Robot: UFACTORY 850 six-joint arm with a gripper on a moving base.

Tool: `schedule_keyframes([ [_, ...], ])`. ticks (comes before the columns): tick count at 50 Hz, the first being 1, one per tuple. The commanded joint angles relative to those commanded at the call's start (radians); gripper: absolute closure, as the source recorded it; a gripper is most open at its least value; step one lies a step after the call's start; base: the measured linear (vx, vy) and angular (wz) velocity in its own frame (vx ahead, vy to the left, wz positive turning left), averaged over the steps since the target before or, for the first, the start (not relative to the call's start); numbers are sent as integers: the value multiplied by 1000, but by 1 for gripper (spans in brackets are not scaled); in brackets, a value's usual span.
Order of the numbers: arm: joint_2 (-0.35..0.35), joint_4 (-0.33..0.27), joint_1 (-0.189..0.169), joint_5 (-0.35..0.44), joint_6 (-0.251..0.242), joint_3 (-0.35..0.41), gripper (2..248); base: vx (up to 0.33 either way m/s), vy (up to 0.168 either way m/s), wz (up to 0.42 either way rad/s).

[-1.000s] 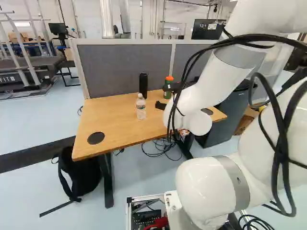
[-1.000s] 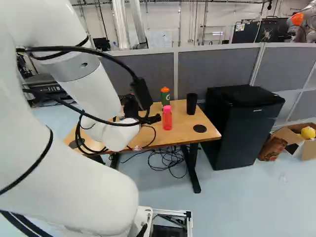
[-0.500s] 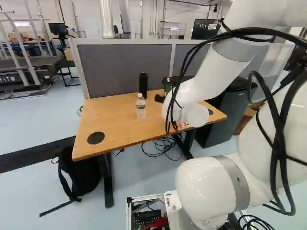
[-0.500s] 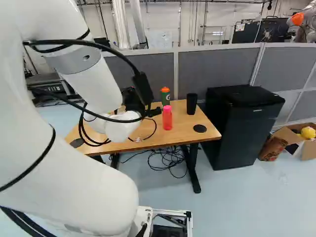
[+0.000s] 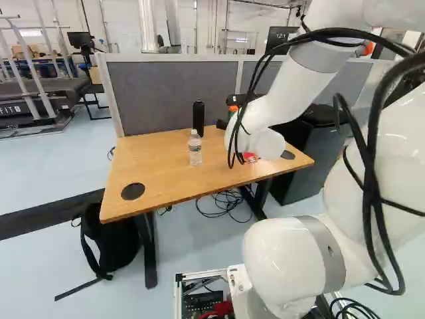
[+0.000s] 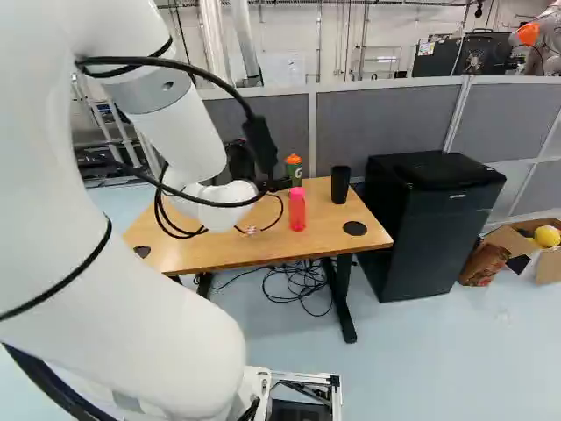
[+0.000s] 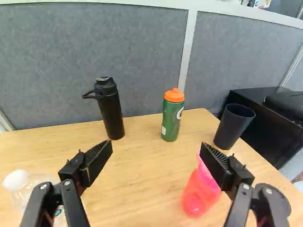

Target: Pick up the green bottle from the table

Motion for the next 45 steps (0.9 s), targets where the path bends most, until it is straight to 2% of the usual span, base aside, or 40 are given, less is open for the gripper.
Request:
schedule_keyframes([
  [19, -59, 0, -23, -70, 0, -103, 3, 0, 0, 0],
  [45, -140, 0, -51, -204, 0, -246, 3, 0, 0, 0],
])
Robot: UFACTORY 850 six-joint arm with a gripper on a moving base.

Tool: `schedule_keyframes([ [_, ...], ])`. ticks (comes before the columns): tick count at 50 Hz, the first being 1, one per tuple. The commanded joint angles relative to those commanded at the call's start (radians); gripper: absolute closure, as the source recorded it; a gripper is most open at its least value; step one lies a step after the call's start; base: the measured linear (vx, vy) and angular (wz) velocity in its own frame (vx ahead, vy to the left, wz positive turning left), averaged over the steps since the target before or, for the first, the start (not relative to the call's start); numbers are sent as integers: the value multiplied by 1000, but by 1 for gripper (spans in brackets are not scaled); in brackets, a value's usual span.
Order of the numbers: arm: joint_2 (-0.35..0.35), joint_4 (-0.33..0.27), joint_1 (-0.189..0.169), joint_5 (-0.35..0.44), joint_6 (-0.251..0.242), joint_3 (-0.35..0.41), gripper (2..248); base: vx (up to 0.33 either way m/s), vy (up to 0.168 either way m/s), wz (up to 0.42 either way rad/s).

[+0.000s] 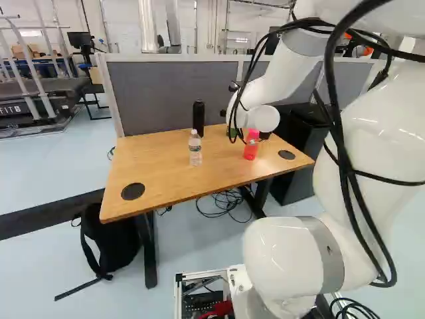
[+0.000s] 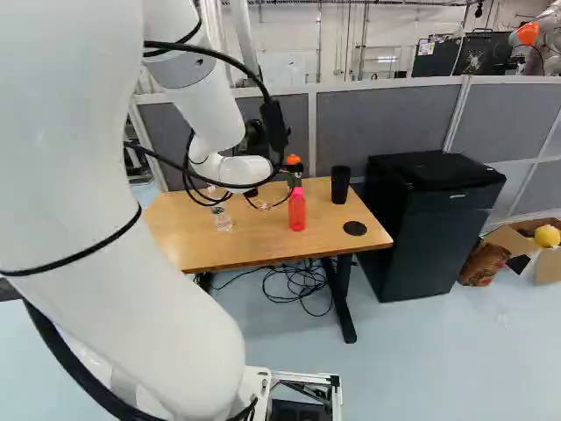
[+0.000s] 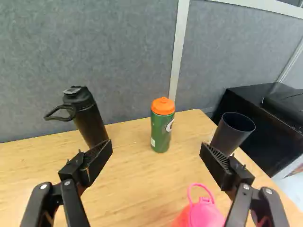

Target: Pick up the green bottle from the table

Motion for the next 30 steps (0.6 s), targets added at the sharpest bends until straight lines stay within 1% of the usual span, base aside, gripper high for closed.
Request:
schedule_keyframes([
  [30, -92, 0, -23, -163, 0, -168, 3, 0, 0, 0],
])
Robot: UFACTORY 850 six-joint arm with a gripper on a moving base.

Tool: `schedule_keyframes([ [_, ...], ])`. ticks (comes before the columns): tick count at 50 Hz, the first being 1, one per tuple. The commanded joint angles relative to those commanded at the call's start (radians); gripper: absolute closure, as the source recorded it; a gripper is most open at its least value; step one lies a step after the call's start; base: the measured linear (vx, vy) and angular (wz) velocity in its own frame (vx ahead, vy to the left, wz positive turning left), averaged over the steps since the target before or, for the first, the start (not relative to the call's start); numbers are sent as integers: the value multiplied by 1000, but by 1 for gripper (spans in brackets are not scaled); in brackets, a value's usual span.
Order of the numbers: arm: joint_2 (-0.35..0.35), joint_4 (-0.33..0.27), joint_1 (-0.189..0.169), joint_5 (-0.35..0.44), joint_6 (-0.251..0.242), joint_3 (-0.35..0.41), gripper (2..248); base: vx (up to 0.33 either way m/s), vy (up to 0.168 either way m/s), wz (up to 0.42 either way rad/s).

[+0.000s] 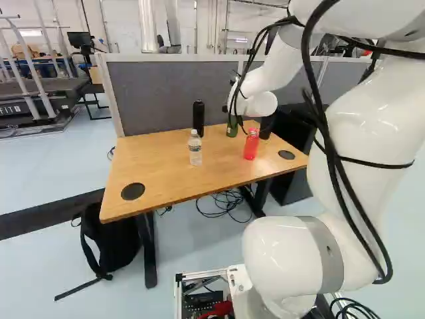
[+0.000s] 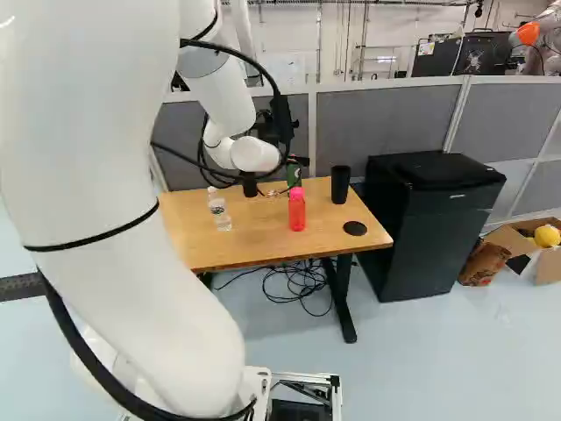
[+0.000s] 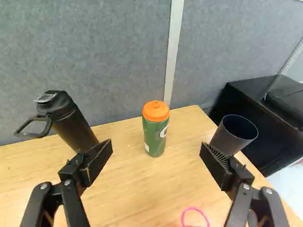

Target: Pick up the green bottle from the table

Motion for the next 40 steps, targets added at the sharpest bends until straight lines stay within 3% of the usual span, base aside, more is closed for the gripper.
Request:
schedule_keyframes([
  [40, -160, 0, -1, -245, 0, -221, 3, 0, 0, 0],
])
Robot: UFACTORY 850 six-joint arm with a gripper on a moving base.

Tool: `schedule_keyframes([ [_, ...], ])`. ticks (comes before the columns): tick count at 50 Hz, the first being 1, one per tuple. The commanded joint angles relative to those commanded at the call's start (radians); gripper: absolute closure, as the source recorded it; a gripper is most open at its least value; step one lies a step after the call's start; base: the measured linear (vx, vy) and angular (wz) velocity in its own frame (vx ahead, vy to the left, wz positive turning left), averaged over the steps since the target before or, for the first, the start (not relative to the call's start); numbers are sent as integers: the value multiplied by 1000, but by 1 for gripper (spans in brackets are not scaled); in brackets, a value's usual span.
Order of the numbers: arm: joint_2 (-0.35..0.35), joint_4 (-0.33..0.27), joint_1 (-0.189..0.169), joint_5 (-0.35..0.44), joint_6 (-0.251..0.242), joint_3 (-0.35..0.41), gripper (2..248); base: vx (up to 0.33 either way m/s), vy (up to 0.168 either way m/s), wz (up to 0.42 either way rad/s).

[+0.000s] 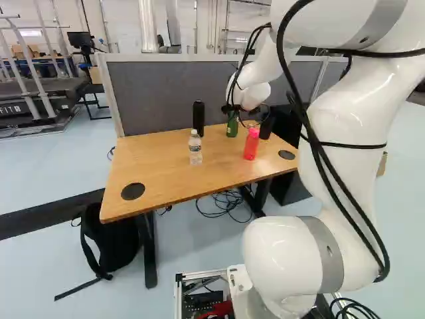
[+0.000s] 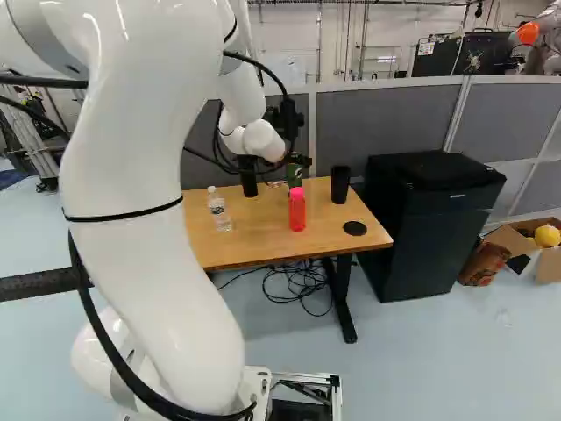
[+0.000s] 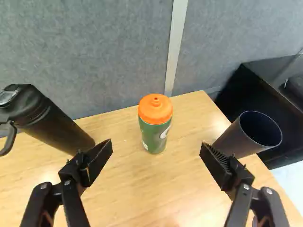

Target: Pick up the green bottle from the table

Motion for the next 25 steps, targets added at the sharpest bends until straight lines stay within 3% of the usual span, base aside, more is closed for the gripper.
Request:
schedule_keyframes([
  [25, -116, 0, 0, -87, 0, -140, 3, 0, 0, 0],
])
